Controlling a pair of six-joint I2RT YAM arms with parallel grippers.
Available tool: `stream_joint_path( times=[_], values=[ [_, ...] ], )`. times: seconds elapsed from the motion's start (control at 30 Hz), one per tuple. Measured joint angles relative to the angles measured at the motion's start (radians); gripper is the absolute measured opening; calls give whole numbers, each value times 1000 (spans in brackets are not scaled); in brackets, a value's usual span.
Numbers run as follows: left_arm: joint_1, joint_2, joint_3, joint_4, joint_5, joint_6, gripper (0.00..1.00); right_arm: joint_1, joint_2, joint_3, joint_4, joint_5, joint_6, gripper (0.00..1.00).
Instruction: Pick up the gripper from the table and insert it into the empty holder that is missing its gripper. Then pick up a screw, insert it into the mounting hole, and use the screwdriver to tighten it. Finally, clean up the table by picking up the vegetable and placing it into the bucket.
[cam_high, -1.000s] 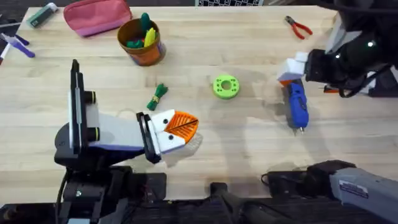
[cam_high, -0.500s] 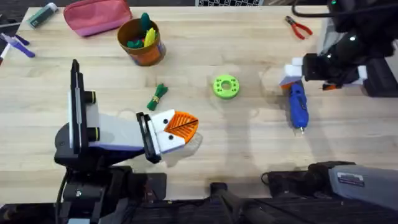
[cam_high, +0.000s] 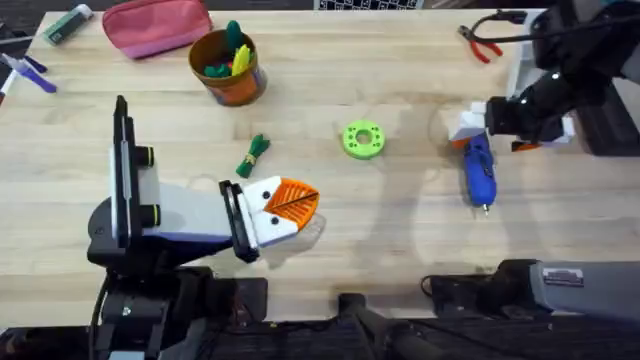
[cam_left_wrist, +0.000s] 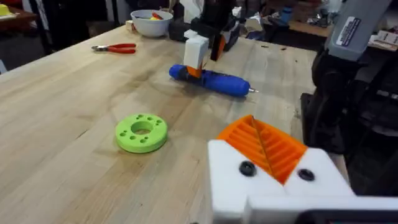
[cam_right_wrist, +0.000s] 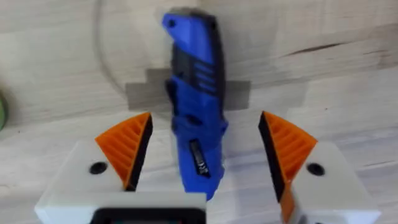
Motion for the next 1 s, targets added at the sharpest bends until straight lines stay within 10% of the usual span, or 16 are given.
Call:
stream_joint_path(
  times=[1.0],
  values=[
    [0, 0, 0, 0, 0, 0, 18, -54, 154, -2, 79, -44, -96, 990]
  ],
)
